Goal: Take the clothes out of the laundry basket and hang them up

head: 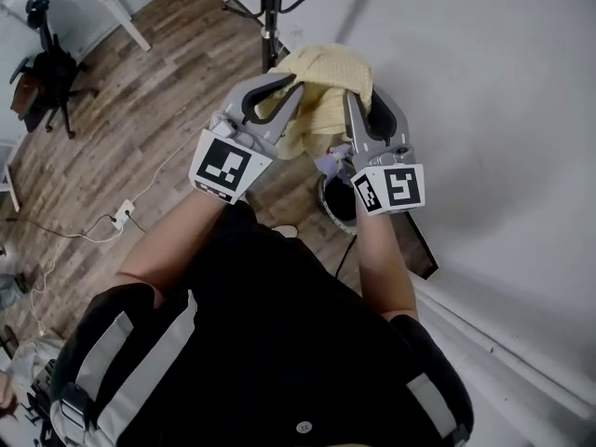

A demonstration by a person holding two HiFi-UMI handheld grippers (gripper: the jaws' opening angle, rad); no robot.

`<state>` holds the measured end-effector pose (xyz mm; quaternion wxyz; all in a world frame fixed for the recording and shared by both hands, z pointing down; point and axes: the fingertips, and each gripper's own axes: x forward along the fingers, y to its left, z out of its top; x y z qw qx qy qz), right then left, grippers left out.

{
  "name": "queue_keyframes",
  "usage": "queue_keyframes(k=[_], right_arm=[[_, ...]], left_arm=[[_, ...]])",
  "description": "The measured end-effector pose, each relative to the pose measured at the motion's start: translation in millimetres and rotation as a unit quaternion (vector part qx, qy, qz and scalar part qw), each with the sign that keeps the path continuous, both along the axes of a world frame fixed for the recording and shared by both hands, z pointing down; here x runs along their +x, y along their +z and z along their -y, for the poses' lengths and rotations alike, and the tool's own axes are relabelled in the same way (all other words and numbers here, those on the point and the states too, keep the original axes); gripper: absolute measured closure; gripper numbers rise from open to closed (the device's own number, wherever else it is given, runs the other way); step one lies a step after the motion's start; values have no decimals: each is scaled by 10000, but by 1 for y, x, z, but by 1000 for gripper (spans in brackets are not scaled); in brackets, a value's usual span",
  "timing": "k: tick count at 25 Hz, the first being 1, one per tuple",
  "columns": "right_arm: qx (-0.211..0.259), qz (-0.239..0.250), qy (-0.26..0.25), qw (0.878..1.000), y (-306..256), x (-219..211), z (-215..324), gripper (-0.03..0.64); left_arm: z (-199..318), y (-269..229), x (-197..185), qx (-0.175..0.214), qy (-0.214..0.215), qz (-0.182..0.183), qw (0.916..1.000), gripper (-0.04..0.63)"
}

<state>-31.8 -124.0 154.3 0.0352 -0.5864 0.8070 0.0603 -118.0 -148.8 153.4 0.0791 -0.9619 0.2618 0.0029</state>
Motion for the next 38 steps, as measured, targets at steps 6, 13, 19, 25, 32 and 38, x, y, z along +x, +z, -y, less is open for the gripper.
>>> queue_keyframes(k=[6, 13, 19, 25, 32, 38], right_arm=[[-78, -118, -378, 9992, 5, -41, 75, 520], [-323, -323, -481, 9978, 49, -38, 112, 515], [-899, -546, -285, 9941, 73, -53, 192, 509], [-1388, -652, -320, 9877, 129, -40, 219, 505], [-1798, -563, -597, 9803, 174, -32, 230, 497], [-1678, -326, -669, 9830, 198, -30, 227, 499]], left_arm=[[70, 6, -43, -21, -480, -77, 9988, 552], [104, 44, -41, 4, -625, 41, 9980, 552], [186, 71, -59, -366, -457, 185, 9981, 551], [216, 130, -46, -874, -566, 286, 9942, 551], [228, 179, -39, -1364, -879, 231, 9865, 552], [217, 193, -36, -1370, -927, 22, 9862, 552]])
